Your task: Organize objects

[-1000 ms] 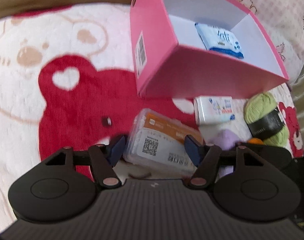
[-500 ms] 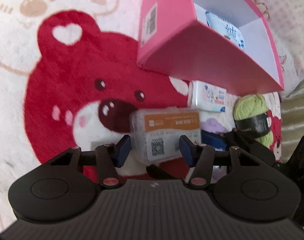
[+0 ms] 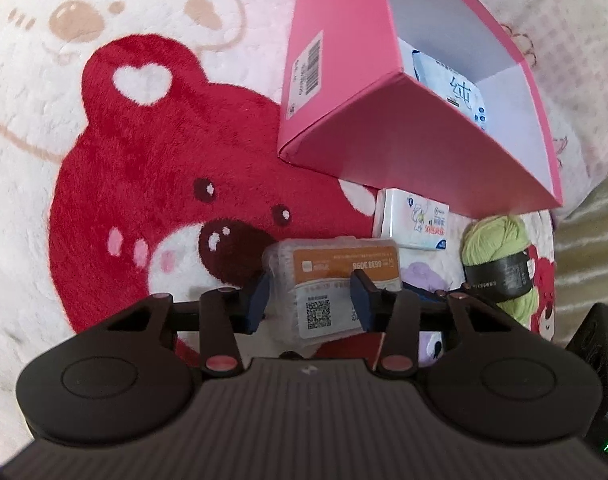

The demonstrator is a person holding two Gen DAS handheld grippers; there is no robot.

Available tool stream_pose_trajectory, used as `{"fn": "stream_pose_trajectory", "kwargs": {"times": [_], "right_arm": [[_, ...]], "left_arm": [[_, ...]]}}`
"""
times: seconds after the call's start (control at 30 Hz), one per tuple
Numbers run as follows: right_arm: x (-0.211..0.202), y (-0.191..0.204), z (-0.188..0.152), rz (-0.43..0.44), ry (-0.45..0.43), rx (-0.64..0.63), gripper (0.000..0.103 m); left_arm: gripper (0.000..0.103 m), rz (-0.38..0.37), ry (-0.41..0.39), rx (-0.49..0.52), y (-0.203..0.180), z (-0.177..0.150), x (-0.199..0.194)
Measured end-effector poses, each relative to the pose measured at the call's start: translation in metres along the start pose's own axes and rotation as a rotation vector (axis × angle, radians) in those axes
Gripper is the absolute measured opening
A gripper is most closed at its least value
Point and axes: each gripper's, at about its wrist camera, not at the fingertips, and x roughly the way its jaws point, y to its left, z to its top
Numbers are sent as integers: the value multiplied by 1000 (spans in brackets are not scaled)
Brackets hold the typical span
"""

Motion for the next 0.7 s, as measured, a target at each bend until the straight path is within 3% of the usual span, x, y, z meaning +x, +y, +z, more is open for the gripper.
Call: {"fn": "stream_pose_trajectory", "kwargs": {"times": [0.13, 0.33, 0.7], "right_arm": [[4, 0, 2, -6, -6, -5, 97], [11, 3, 7, -7, -2, -26, 98], [14, 12, 11, -25, -16, -52, 97]], "left_arm": [[43, 26, -3, 26, -8, -4, 0], [43, -4, 19, -37, 2, -6, 1], [45, 49, -27, 23, -7, -16, -7]]}}
